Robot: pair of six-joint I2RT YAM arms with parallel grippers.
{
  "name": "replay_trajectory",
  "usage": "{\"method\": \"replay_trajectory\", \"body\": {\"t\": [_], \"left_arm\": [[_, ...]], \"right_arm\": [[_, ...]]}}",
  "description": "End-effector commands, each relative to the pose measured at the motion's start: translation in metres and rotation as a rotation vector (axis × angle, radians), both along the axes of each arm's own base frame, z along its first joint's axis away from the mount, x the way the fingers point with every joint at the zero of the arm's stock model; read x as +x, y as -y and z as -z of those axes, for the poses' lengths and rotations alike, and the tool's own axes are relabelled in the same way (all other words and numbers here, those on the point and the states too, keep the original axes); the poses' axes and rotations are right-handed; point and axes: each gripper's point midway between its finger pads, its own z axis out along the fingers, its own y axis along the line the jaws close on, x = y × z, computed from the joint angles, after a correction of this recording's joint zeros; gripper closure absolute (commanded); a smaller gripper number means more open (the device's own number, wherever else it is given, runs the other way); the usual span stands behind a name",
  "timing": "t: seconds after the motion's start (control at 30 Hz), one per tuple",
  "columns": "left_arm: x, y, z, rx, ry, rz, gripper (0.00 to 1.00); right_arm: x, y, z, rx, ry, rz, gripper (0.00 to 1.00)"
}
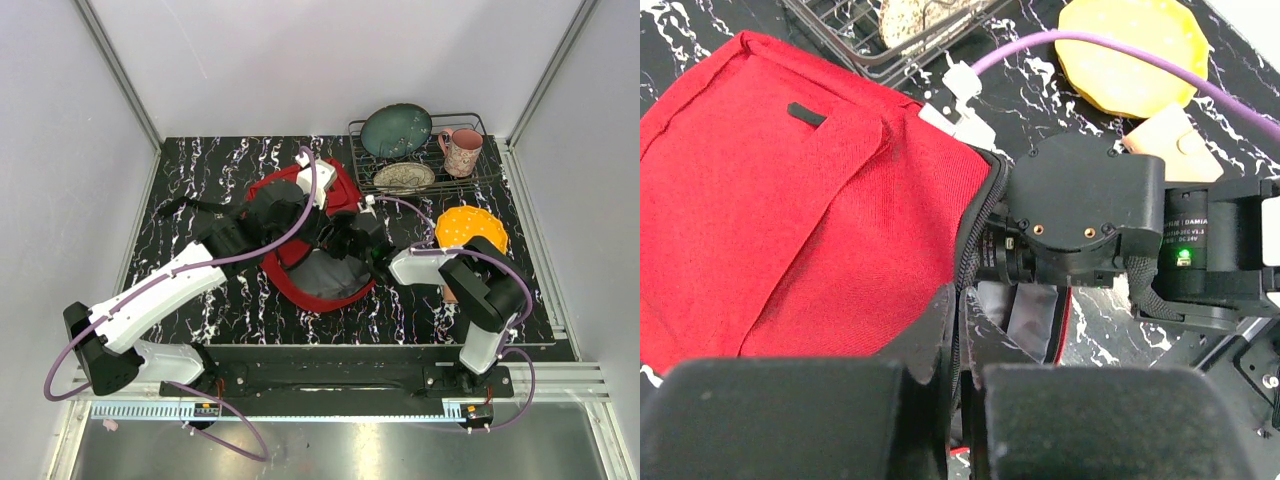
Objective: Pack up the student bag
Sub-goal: Place the book in the student bag.
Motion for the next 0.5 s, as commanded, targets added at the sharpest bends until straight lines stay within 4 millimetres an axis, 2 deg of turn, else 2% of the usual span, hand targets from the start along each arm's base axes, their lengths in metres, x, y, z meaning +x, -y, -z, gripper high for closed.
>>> {"method": "replay_trajectory", "body": {"t": [0.0,0.07,0.2,0.23,0.27,0.33,0.37,0.43,0.47], "left_arm": [[-0.002,0.002,-0.025,-0.083,0.050,0.009,1.00],[-0.002,0.001,-0.022,-0.077,0.048,0.007,1.00],[-0.001,-0.005,-0.015,-0.062,0.043,-0.018,1.00],[-0.001,-0.007,-0.015,-0.064,0.046,-0.024,0.96],[0.000,-0.008,-0.010,-0.060,0.038,-0.034,0.90],[0.001,-0.010,-0.010,-0.070,0.040,-0.042,0.82],[0.001,-0.010,-0.008,-0.070,0.036,-0.044,0.81],[0.001,-0.011,-0.008,-0.076,0.036,-0.043,0.80],[0.002,-0.011,-0.007,-0.072,0.033,-0.045,0.78]], "right_arm": [[-0.002,-0.003,-0.033,0.053,0.114,-0.031,0.69],[-0.019,0.007,-0.028,0.048,0.102,-0.048,0.65],[-0.058,0.027,-0.034,0.045,0.094,-0.113,0.46],[-0.064,0.032,-0.036,0.038,0.096,-0.119,0.37],[-0.075,0.042,-0.038,0.013,0.081,-0.124,0.34],[-0.081,0.055,-0.041,-0.044,0.090,-0.112,0.28],[-0.089,0.067,-0.046,-0.079,0.082,-0.101,0.27],[-0.088,0.088,-0.047,-0.133,0.080,-0.027,0.27],[-0.094,0.106,-0.051,-0.169,0.065,0.027,0.27]]}}
